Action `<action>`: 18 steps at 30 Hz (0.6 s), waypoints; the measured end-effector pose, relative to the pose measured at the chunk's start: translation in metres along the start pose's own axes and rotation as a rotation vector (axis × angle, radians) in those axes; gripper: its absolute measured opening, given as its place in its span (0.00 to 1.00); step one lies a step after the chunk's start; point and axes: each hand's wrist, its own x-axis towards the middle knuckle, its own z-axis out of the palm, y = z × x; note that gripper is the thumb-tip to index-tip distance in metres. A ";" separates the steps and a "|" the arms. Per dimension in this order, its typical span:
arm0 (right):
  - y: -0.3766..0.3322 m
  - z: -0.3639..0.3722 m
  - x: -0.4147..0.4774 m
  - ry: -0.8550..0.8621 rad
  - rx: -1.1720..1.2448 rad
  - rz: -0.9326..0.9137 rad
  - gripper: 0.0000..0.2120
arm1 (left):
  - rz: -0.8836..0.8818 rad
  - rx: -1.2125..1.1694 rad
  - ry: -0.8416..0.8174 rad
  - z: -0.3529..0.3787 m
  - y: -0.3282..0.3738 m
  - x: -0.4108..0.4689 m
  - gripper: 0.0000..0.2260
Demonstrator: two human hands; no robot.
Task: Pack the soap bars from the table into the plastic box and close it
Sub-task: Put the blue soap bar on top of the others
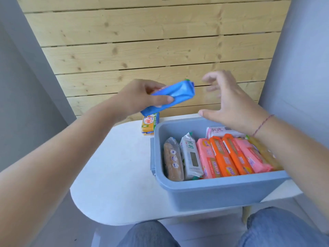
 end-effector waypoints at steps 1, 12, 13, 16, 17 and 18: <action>-0.001 -0.004 0.001 -0.040 -0.028 -0.056 0.34 | 0.011 0.006 -0.048 0.009 0.011 -0.001 0.16; 0.012 0.015 -0.019 -0.230 -0.242 -0.140 0.18 | 0.119 0.403 0.020 0.075 0.005 -0.020 0.16; 0.012 0.018 -0.020 -0.241 -0.247 -0.137 0.18 | 0.137 0.409 0.022 0.074 0.004 -0.022 0.15; 0.013 0.026 -0.024 -0.317 -0.274 -0.134 0.23 | 0.173 0.516 0.029 0.074 -0.001 -0.028 0.12; 0.014 0.028 -0.026 -0.348 -0.281 -0.126 0.24 | 0.176 0.567 0.016 0.076 -0.003 -0.030 0.12; 0.016 0.029 -0.027 -0.371 -0.285 -0.123 0.26 | 0.180 0.614 -0.002 0.078 -0.005 -0.032 0.13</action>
